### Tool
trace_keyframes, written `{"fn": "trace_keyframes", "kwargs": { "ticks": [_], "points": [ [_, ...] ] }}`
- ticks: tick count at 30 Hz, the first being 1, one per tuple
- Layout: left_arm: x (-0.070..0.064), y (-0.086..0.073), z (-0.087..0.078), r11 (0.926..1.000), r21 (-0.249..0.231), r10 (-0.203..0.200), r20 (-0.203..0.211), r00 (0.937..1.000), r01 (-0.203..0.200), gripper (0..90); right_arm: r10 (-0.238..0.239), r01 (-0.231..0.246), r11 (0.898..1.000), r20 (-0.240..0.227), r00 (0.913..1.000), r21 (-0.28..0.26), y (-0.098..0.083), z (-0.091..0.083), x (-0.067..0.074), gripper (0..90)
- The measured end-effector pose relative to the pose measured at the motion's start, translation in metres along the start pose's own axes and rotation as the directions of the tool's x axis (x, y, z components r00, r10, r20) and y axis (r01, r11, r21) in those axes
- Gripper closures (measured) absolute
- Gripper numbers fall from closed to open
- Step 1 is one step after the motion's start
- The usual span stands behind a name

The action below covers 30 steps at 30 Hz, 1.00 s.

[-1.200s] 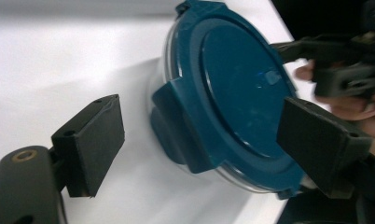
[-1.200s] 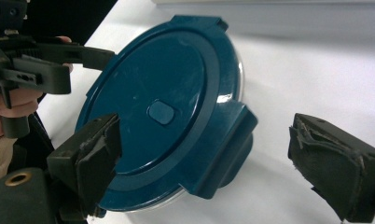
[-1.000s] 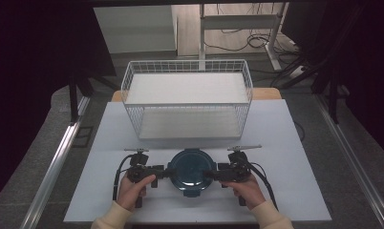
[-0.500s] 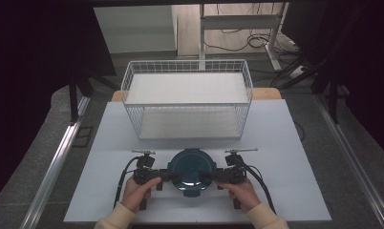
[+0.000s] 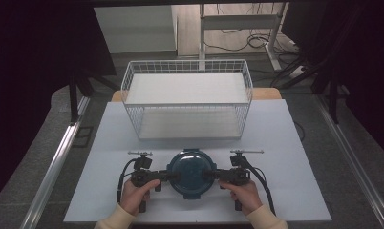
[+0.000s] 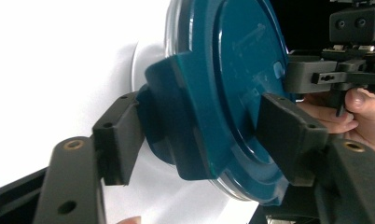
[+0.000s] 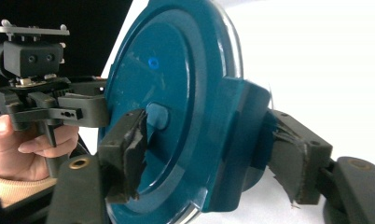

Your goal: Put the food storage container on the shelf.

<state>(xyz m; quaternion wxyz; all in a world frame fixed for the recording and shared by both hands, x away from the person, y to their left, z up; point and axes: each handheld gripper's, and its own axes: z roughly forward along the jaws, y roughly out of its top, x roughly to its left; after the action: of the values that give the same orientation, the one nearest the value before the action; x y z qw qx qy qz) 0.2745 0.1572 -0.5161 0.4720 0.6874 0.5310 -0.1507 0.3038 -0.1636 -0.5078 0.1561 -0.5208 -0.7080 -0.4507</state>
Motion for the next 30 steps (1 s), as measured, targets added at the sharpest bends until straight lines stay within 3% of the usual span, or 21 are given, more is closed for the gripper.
{"fn": "trace_keyframes", "kwargs": {
  "ticks": [9, 13, 15, 21, 25, 30],
  "points": [
    [-0.008, -0.005, -0.007, 0.9994, -0.029, 0.021, 0.007, 0.9998, -0.021, 40.5, -0.028, 0.028, 0.999, -0.018, 0.9994, -0.025, -0.008, -0.011, 0.005, 39.6],
    [-0.01, -0.005, -0.01, 0.9987, -0.038, 0.034, 0.003, 0.9994, -0.034, 42.8, -0.057, 0.056, 0.998, -0.017, 0.9982, -0.04, -0.009, -0.014, 0.008, 41.5],
    [-0.015, -0.005, -0.013, 0.9972, -0.044, 0.06, -0.015, 0.9981, -0.06, 42.6, -0.088, 0.087, 0.995, -0.014, 0.996, -0.039, -0.009, -0.015, 0.01, 41.5],
    [-0.021, -0.005, -0.019, 0.9946, -0.062, 0.083, -0.01, 0.9965, -0.084, 43.2, -0.125, 0.124, 0.991, -0.018, 0.9919, -0.058, -0.008, -0.019, 0.017, 41.5],
    [-0.026, -0.003, -0.024, 0.9913, -0.075, 0.108, -0.008, 0.9941, -0.108, 43.7, -0.159, 0.157, 0.985, -0.02, 0.9871, -0.073, -0.007, -0.023, 0.022, 41.5],
    [-0.037, -0.001, -0.033, 0.9832, -0.098, 0.154, -0.008, 0.988, -0.154, 43.8, -0.234, 0.231, 0.967, -0.007, 0.9723, -0.11, -0.005, -0.032, 0.036, 41.6]
  ]
}}
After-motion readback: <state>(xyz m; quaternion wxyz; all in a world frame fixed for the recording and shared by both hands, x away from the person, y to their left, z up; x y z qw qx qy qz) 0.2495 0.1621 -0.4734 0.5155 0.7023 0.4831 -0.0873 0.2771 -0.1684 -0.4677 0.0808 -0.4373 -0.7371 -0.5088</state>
